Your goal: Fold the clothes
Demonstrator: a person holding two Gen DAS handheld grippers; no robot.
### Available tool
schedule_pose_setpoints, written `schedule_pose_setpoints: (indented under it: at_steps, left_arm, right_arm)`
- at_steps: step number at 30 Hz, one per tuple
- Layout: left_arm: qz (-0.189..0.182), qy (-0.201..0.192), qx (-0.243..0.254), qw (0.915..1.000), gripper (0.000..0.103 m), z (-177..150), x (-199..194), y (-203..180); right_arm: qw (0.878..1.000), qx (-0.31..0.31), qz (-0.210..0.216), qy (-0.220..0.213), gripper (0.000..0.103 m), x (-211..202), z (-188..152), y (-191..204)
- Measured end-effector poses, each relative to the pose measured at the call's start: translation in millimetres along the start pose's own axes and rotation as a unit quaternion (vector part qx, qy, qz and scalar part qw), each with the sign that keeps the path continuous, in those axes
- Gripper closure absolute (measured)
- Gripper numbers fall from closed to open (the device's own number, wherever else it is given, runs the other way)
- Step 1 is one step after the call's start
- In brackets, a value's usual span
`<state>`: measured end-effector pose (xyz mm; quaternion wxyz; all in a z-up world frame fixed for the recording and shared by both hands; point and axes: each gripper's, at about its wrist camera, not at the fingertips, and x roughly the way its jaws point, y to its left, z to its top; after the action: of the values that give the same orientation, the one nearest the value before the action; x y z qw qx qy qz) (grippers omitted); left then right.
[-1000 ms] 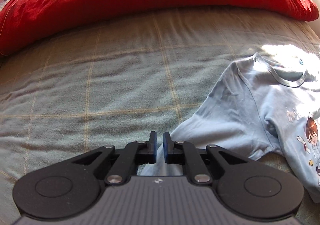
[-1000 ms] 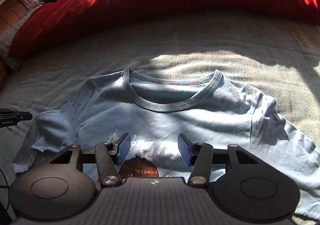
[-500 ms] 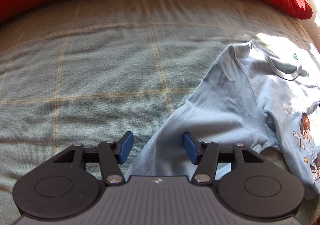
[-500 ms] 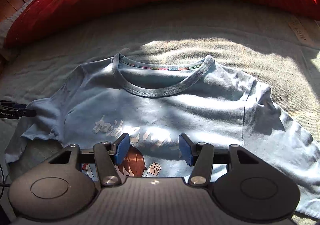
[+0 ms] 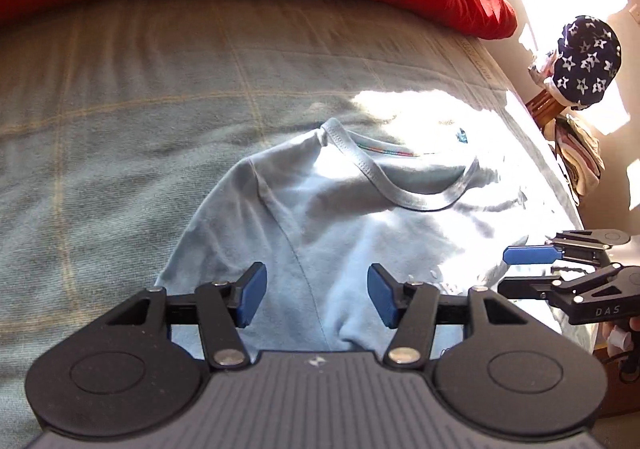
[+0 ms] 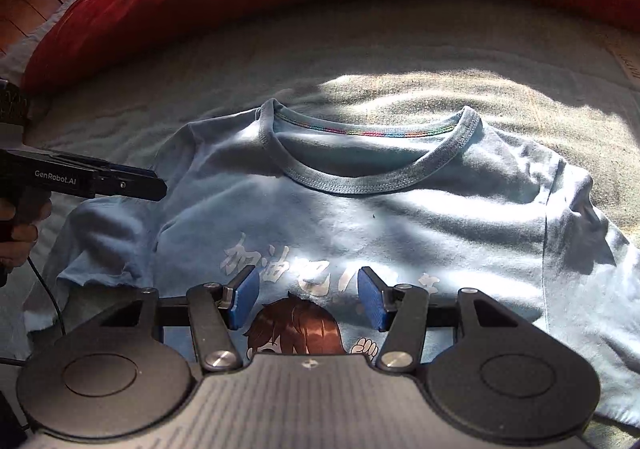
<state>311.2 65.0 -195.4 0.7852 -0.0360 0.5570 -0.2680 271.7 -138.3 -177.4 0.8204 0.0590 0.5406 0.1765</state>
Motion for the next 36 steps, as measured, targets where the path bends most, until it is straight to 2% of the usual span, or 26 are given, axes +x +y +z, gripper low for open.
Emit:
schedule_pose_setpoints:
  at_steps: [1,5,9,14,19,21,25,30,36]
  left_arm:
    - [0.005,0.002,0.001,1.0,0.049,2,9,1]
    - [0.025,-0.045,-0.005,0.9987,0.047,19,16,12]
    - [0.059,-0.044,0.008,0.9972,0.048,38,18,9]
    - [0.06,-0.056,0.006,0.9966,0.047,24,-21,5]
    - [0.075,-0.059,-0.006,0.9954,0.045,-22,-69,-3]
    - [0.088,-0.057,-0.021,0.9943,0.043,-46,-83,-10]
    - [0.107,-0.053,-0.072,0.9902,0.041,-99,-102,-26]
    - [0.141,-0.034,-0.145,0.9788,0.041,-164,-112,-42]
    - [0.193,-0.04,-0.188,0.9623,0.04,-215,-139,-46]
  right_arm:
    - [1.0,0.002,0.0,0.001,0.044,0,-1,0]
    - [1.0,0.02,-0.003,0.004,0.042,1,-10,-3]
    - [0.999,0.031,-0.008,0.016,0.042,3,-20,-2]
    - [1.0,0.026,-0.004,0.014,0.042,-4,-25,9]
    - [1.0,0.014,0.009,0.014,0.042,-8,-25,25]
    - [1.0,0.005,0.017,0.014,0.039,-10,-26,32]
    - [0.999,-0.007,0.045,0.022,0.039,-6,-32,40]
    - [0.996,-0.042,0.081,0.026,0.039,-15,-34,52]
    - [0.989,-0.095,0.104,0.034,0.039,-20,-41,53]
